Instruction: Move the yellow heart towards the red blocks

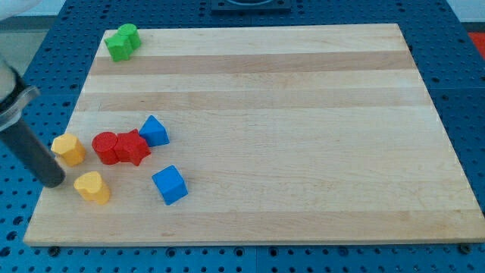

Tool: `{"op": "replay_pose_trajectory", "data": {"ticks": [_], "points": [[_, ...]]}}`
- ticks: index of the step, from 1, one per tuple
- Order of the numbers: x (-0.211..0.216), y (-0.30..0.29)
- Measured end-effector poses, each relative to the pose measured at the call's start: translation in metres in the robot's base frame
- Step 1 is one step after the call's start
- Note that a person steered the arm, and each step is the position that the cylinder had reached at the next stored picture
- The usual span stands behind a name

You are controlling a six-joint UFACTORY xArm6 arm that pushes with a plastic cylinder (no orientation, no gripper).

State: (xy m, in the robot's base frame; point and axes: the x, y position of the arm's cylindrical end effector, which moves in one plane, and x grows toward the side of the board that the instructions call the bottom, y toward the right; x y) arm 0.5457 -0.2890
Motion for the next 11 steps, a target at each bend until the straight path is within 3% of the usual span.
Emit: {"op": "replay_pose_trajectory", "data": {"ticks": [1,2,4,6,9,11], "points": [[0.031,0.006],[0.032,0.030],[-0.006,0.059],[0.039,0.061],[0.006,0.083],[0.062,0.117]]}}
